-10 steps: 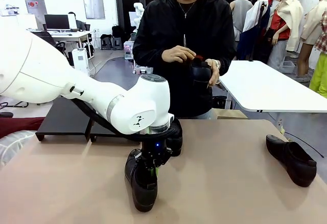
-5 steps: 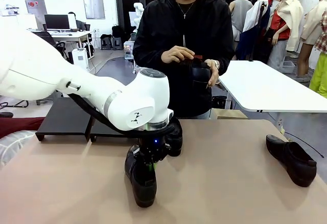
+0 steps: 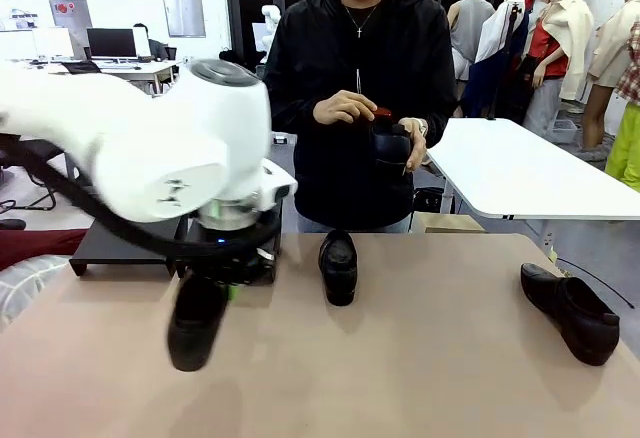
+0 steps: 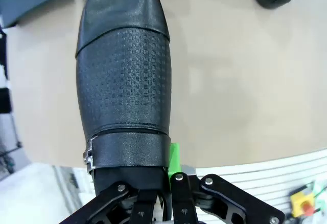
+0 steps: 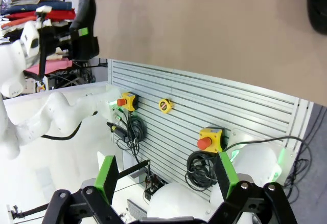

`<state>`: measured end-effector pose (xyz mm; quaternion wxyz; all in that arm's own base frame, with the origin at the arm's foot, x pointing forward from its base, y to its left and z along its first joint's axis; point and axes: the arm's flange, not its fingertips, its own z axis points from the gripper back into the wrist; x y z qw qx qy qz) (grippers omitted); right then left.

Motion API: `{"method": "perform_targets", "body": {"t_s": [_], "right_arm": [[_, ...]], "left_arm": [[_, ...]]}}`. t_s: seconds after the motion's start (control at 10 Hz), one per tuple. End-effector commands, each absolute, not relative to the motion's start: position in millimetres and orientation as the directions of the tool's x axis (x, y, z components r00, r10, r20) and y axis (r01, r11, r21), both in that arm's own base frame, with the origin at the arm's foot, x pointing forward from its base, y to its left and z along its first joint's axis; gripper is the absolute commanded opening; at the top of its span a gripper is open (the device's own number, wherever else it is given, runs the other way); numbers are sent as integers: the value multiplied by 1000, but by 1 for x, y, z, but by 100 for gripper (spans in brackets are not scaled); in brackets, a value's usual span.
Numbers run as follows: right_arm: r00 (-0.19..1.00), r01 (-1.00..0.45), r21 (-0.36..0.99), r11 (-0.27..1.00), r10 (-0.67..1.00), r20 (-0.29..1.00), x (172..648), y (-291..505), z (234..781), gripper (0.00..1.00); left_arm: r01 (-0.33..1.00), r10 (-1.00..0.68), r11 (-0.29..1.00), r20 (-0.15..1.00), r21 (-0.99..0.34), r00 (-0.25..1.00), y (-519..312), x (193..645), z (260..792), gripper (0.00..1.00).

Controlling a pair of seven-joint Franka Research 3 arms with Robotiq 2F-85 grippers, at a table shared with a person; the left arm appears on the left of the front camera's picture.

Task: Organize the shoes by placing them on the stand.
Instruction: Place the Shoe from the middle of the table onto the Shoes Stand.

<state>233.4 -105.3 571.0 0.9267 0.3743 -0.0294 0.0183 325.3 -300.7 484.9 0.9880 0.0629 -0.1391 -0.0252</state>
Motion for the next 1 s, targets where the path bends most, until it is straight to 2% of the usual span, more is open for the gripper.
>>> {"method": "perform_targets", "body": {"t_s": [0.0,0.2,0.3,0.4,0.8,0.9], "right_arm": [[996,-82,706,703,26,90,233,-106,573,100],[996,-82,706,703,26,90,233,-106,573,100],[996,-82,706,703,26,90,233,-106,573,100],[996,-82,706,703,26,90,233,-106,573,100],[996,-82,706,703,26,90,233,-106,573,100],[996,-82,706,703,26,90,233,-106,573,100]], "left_arm": [[52,-78,995,331,86,940,-250,322,506,0],[216,-215,976,312,30,925,-191,328,520,0],[185,-141,978,352,-92,925,-177,326,523,0],[129,-152,987,324,92,934,-220,325,522,0],[153,-169,985,324,73,931,-210,323,516,0],[143,-158,987,253,75,955,-201,369,524,0]]}}
